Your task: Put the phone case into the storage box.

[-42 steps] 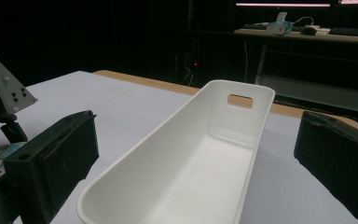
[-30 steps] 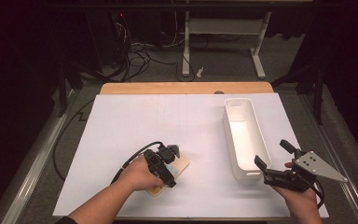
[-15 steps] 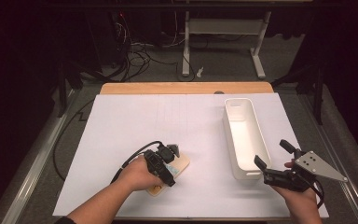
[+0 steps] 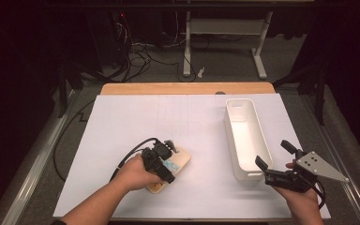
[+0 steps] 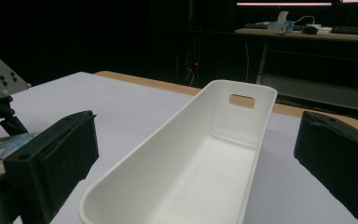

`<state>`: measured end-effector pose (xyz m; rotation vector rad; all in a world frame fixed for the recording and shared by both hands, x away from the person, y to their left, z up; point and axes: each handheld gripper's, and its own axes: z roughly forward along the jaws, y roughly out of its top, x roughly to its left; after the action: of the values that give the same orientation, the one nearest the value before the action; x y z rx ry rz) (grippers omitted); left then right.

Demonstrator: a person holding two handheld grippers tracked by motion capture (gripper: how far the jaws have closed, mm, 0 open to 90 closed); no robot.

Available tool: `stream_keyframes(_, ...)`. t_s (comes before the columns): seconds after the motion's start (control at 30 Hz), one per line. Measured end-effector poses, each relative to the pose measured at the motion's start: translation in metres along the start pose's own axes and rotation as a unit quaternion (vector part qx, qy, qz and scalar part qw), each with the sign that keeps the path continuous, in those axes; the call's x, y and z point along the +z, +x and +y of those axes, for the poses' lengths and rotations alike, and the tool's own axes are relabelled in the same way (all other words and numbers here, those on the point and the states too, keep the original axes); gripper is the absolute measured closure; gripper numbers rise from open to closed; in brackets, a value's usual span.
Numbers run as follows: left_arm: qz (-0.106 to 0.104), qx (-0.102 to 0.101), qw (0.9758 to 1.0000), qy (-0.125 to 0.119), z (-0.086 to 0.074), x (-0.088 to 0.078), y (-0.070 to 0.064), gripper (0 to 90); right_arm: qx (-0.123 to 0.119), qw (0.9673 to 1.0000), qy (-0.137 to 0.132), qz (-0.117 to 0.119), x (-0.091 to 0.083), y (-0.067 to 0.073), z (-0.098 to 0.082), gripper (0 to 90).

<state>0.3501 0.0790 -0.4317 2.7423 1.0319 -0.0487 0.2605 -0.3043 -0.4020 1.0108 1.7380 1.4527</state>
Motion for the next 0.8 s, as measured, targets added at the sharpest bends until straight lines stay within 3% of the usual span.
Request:
stream_keyframes(0.17,-0.007,-0.004,0.9986,-0.052,-0.008,-0.013,0.005,9.2,-0.002,1.0,0.001,0.001,0.0,0.0,0.0,0.1)
stream_keyframes(0.3,-0.007,-0.012,0.9945,-0.104,-0.017,-0.021,0.007,9.2,-0.003,1.0,0.001,0.002,0.001,0.001,0.0,0.1)
stream_keyframes(0.47,-0.014,-0.023,0.9842,-0.175,-0.032,-0.027,0.012,9.2,-0.001,1.0,0.003,0.003,0.001,0.002,-0.001,0.1)
stream_keyframes(0.63,-0.021,-0.026,0.9735,-0.226,-0.046,-0.028,0.016,9.2,-0.001,1.0,0.003,0.003,0.002,0.002,-0.001,0.0)
stream_keyframes(0.73,-0.023,-0.032,0.9652,-0.259,-0.053,-0.027,0.018,9.2,-0.004,1.0,0.004,0.002,0.003,0.002,-0.001,0.1)
stream_keyframes(0.8,-0.034,-0.047,0.9576,-0.282,-0.058,-0.025,0.02,9.2,-0.003,1.0,0.005,0.003,0.003,0.003,-0.001,0.1)
